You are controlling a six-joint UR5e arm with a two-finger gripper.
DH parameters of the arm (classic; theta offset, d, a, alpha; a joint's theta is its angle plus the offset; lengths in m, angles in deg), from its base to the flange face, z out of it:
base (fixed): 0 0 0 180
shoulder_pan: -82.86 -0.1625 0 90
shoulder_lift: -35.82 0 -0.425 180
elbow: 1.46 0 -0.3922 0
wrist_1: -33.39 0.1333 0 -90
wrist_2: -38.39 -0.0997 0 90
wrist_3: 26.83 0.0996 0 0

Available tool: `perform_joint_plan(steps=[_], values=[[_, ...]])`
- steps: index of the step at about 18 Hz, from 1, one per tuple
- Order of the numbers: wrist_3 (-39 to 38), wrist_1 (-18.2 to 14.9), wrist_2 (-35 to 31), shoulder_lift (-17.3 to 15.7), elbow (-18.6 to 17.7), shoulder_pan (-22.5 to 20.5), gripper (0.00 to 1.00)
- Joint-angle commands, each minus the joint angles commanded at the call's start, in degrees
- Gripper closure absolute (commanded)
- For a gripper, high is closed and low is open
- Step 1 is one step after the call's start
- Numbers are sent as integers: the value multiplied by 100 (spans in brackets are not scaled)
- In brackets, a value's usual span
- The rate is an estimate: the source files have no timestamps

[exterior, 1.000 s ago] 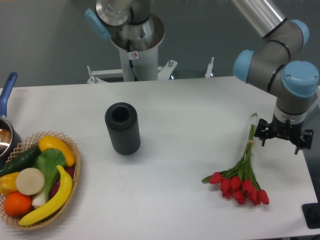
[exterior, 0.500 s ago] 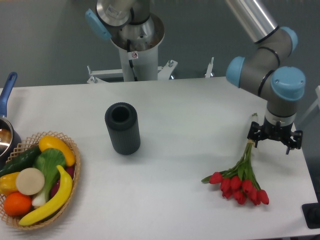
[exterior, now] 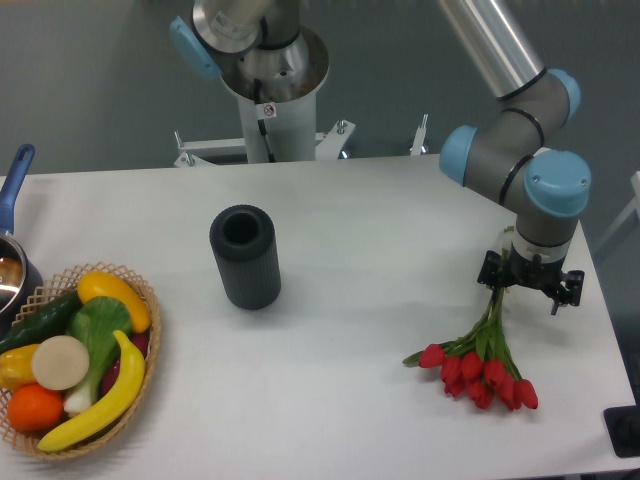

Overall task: Pick up the flowers from the table
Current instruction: 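Close the gripper around the tulip stems just above the blooms, then lift the gripped tulip bunch up off the table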

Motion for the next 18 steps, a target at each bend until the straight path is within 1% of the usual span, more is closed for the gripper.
perform_joint_plan(steps=[3, 8, 9, 10, 12, 13, 15, 17, 18], values=[[-26, -79, 0, -9, -70, 44, 0], [-53, -71, -9, 96, -88, 141, 0], [-166, -62, -9, 123, -88, 184, 11], [-385, -62, -9, 132, -79, 202, 40], [-580, -53, 53, 158, -27, 211, 92], [-606, -18, 53, 184, -26, 220, 100], [-921, 0, 61, 272, 52, 246, 100], [-1151, -9, 184, 281, 149, 255, 100], [-1151, -9, 254, 238, 123, 246, 100]])
